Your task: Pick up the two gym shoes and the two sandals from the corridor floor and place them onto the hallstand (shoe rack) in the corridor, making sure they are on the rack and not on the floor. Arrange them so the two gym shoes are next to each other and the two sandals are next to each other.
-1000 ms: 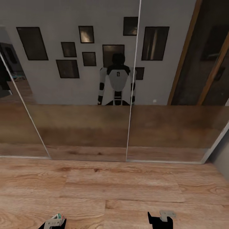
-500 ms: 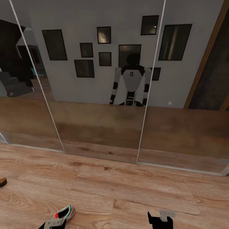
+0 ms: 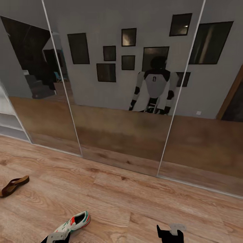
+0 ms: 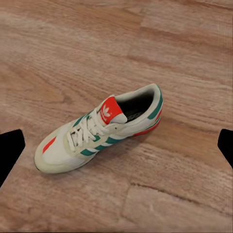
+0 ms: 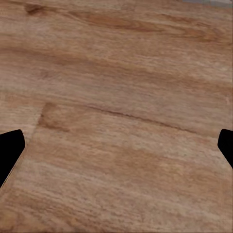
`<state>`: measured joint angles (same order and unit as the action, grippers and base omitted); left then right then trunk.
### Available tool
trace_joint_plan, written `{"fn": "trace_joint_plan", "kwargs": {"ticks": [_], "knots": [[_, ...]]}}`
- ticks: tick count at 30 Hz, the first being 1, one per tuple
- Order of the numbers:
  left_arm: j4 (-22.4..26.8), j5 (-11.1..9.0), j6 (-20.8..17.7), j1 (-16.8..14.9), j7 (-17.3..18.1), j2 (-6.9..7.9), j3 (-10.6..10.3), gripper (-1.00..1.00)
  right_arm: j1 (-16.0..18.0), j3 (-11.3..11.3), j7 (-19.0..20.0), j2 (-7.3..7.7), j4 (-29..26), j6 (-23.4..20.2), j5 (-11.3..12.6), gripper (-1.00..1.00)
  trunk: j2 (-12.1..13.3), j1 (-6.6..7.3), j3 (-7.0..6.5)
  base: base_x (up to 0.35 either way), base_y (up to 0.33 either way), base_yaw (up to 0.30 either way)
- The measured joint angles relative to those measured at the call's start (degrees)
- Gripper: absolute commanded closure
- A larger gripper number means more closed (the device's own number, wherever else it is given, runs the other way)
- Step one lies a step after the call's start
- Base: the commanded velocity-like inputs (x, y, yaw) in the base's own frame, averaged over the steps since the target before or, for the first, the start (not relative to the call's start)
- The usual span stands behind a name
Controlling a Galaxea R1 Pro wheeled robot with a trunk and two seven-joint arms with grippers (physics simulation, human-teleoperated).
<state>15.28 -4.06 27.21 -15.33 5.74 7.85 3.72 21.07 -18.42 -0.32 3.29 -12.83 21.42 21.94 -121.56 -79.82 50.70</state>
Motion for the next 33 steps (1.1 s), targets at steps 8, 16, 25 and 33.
{"fn": "trace_joint_plan", "kwargs": {"ticks": [8,16,25,33], "knots": [[0.0,0.0,-0.04,0.0,-0.02,0.0,0.0,-1.0,0.0,0.0,-0.06,-0.08,0.0,0.0,0.0,-1.0,0.0,0.0,0.0,0.0,0.0,0.279],[0.0,0.0,-0.05,0.0,-0.09,0.0,0.0,-1.0,0.0,-0.04,-0.08,-0.16,0.0,0.0,-0.11,-1.0,0.0,0.0,0.0,0.0,0.0,0.279],[0.0,0.0,-0.05,0.0,-0.17,0.0,0.01,-1.0,0.0,-0.08,-0.08,-0.26,0.0,0.0,-0.12,-1.0,0.0,0.0,0.07,0.0,0.0,0.279],[0.0,0.0,-0.05,0.0,-0.17,0.0,0.01,-1.0,0.0,-0.08,-0.08,-0.26,0.0,0.0,-0.12,-1.0,0.0,0.0,0.36,0.0,0.0,0.275]]}}
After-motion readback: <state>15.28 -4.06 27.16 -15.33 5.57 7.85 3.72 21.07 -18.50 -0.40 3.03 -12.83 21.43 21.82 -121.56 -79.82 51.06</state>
